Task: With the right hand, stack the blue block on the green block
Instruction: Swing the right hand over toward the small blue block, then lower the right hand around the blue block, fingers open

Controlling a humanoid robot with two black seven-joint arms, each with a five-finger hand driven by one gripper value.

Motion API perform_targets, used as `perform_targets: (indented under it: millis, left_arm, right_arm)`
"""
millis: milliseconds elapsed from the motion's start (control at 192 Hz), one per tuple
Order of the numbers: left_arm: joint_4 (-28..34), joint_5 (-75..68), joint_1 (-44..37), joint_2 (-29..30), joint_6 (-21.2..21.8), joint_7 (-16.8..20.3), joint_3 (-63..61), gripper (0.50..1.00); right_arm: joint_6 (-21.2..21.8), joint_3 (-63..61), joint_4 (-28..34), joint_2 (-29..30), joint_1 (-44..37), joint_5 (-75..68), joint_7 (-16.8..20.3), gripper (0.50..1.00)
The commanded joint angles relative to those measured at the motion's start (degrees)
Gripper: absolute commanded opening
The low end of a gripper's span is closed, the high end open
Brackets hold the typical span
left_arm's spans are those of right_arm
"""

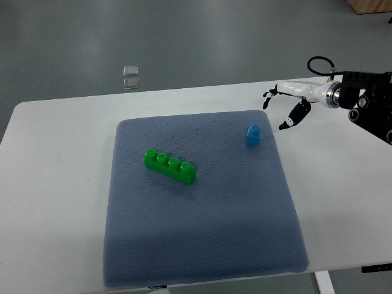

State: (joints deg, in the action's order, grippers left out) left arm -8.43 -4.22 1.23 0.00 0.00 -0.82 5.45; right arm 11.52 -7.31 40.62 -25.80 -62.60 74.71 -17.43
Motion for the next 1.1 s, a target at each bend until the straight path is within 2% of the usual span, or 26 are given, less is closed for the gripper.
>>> perform_targets:
  millis: [0, 496, 700, 903, 1096]
  left_arm:
    - [-0.01, 0.0, 0.0, 0.0, 0.0, -0.06, 0.0, 1.0]
    - [-0.01, 0.0, 0.0, 0.0, 0.0, 0.02, 0.0, 1.0]
    - [-0.01, 0.0, 0.0, 0.0, 0.0, 0.02, 0.0, 1.0]
    - [-0.01, 0.0, 0.0, 0.0, 0.0, 0.02, 0.0, 1.0]
    - [-0.01, 0.0, 0.0, 0.0, 0.0, -0.06, 0.0, 1.0]
  right_arm:
    - [-0.19, 0.55, 2.18, 0.58, -0.16, 0.26, -0.06, 0.917]
    - [-4.05, 2.22, 2.27, 2.77, 0.28, 11.07, 0.03, 0.917]
    - [-4.84, 2.22, 2.0, 3.48, 0.46, 11.69, 0.03, 0.917]
    - [-8.01, 3.71, 1.83, 4.79, 0.46, 12.48, 0.2, 0.917]
    - [-7.92, 3.8, 1.83, 5.23, 0.55, 12.48, 0.2, 0.917]
